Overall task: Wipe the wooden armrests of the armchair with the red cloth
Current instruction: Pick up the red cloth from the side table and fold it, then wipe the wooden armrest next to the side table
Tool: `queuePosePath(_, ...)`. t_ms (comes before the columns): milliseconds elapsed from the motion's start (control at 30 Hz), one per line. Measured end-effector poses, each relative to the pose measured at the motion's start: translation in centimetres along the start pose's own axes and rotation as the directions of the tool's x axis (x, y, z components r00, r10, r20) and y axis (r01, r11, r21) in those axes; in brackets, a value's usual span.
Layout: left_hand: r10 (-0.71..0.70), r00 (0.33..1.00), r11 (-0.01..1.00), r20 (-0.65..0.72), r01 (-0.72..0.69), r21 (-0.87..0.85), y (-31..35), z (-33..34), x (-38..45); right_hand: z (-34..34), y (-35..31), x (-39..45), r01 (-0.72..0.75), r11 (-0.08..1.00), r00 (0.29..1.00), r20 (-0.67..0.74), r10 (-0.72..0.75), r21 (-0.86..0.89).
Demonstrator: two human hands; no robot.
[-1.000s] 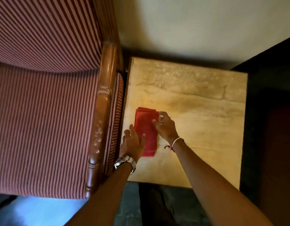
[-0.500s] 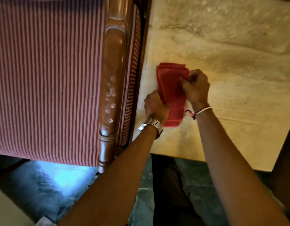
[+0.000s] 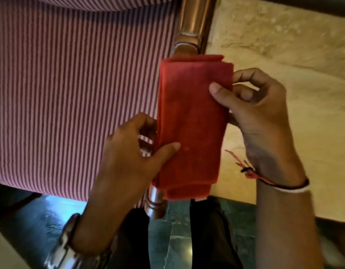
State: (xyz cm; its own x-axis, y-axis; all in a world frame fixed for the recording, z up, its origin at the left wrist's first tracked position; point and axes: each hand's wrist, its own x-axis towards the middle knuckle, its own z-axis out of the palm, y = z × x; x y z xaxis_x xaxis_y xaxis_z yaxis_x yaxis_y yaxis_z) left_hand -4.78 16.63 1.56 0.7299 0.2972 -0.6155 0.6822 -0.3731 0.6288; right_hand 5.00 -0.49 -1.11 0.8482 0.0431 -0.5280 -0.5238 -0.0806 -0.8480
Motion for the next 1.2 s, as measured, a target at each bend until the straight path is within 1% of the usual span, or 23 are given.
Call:
queuePosePath(67, -0.052, 0.997, 0.998, 0.049, 0.051, 0.03, -2.4, -0.8, 1.1, 2.2, 1.7, -0.1, -0.033, 0.995, 0.997, -0.065, 0.027, -0.097)
queuePosePath(100, -0.065, 0.995, 0.998, 0.077, 0.063, 0.024, -3.3, -1.1, 1.6, 2.8, 2.6, -0.3, -0.04, 0.985, 0.994, -0.109, 0.022, -0.166)
queuePosePath(133, -0.052, 0.994, 0.999, 0.098, 0.052, 0.001, -4.7, -1.6, 2.2, 3.5, 3.4, -0.8, -0.023, 0.97, 0.986, -0.166, -0.018, -0.241)
queuePosePath(167, -0.027, 0.995, 0.999, 0.098, 0.03, -0.03, -5.5, -1.8, 2.7, 3.6, 3.7, -1.3, 0.024, 0.944, 0.968, -0.227, -0.103, -0.328)
queuePosePath(200, 0.007, 0.996, 0.999, 0.093, -0.002, -0.051, -7.3, -2.6, 3.2, 4.3, 4.2, -2.4, 0.095, 0.895, 0.93, -0.281, -0.236, -0.437)
queuePosePath(233, 0.062, 0.997, 0.998, 0.04, -0.061, -0.028, -8.4, -2.7, 4.0, 4.4, 4.2, -3.0, 0.188, 0.828, 0.872, -0.298, -0.388, -0.528)
queuePosePath(267, 0.14, 0.989, 0.989, -0.035, -0.138, 0.051, -9.7, -2.7, 5.1, 4.8, 4.4, -3.8, 0.266, 0.755, 0.813, -0.282, -0.51, -0.599)
queuePosePath(300, 0.24, 0.963, 0.962, -0.126, -0.218, 0.167, -10.8, -2.5, 6.3, 5.2, 4.8, -4.4, 0.318, 0.687, 0.776, -0.237, -0.584, -0.653)
queuePosePath(333, 0.337, 0.924, 0.911, -0.181, -0.272, 0.31, -12.2, -2.7, 7.6, 6.7, 5.5, -5.2, 0.332, 0.627, 0.774, -0.177, -0.609, -0.705)
queuePosePath(367, 0.399, 0.897, 0.843, -0.188, -0.279, 0.459, -13.6, -2.9, 9.0, 8.7, 6.1, -5.6, 0.317, 0.571, 0.809, -0.098, -0.58, -0.757)
queuePosePath(400, 0.435, 0.886, 0.77, -0.159, -0.275, 0.576, -15.0, -2.6, 10.3, 10.3, 6.8, -5.8, 0.269, 0.499, 0.858, -0.03, -0.512, -0.824)
queuePosePath(433, 0.466, 0.879, 0.7, -0.103, -0.294, 0.651, -16.5, -2.3, 11.5, 11.6, 7.6, -5.8, 0.212, 0.397, 0.887, 0.006, -0.461, -0.893)
queuePosePath(467, 0.497, 0.867, 0.63, -0.031, -0.336, 0.7, -17.9, -2.1, 12.3, 12.4, 8.1, -5.5, 0.169, 0.308, 0.896, 0.016, -0.444, -0.936)
queuePosePath(500, 0.532, 0.847, 0.571, 0.026, -0.381, 0.728, -19.4, -1.8, 12.8, 12.7, 8.3, -4.7, 0.144, 0.257, 0.89, 0.012, -0.455, -0.956)
queuePosePath(533, 0.573, 0.818, 0.519, 0.053, -0.413, 0.749, -20.6, -1.8, 13.5, 12.9, 8.0, -3.6, 0.136, 0.223, 0.875, 0.011, -0.485, -0.965)
queuePosePath(600, 0.621, 0.782, 0.467, 0.051, -0.422, 0.777, -22.4, -1.6, 14.2, 12.7, 6.9, -0.7, 0.138, 0.202, 0.85, 0.011, -0.527, -0.97)
queuePosePath(700, 0.659, 0.751, 0.461, 0.033, -0.438, 0.772, -23.2, -1.2, 14.8, 12.2, 4.7, 2.7, 0.142, 0.193, 0.823, 0.007, -0.567, -0.971)
queuePosePath(767, 0.68, 0.733, 0.452, 0.022, -0.442, 0.774, -23.5, -1.0, 15.1, 12.4, 4.5, 3.1, 0.139, 0.199, 0.83, 0.004, -0.558, -0.97)
queuePosePath(900, 0.705, 0.709, 0.448, 0.001, -0.447, 0.774, -23.6, -0.9, 14.9, 12.7, 7.3, -1.1, 0.134, 0.246, 0.821, -0.032, -0.569, -0.96)
queuePosePath(1000, 0.689, 0.725, 0.459, 0.003, -0.44, 0.772, -23.4, -1.1, 14.7, 13.0, 11.6, -7.4, 0.166, 0.284, 0.83, -0.022, -0.557, -0.944)
queuePosePath(1067, 0.687, 0.726, 0.459, 0.006, -0.44, 0.772, -23.3, -1.3, 14.6, 13.0, 14.0, -11.1, 0.148, 0.281, 0.841, -0.029, -0.541, -0.948)
queuePosePath(1133, 0.692, 0.722, 0.453, 0.007, -0.441, 0.775, -23.3, -1.3, 14.6, 12.8, 14.1, -11.1, 0.146, 0.272, 0.837, -0.028, -0.546, -0.951)
queuePosePath(1200, 0.694, 0.72, 0.458, -0.002, -0.439, 0.773, -23.3, -1.3, 14.6, 12.6, 11.5, -7.3, 0.191, 0.26, 0.835, 0.018, -0.55, -0.946)
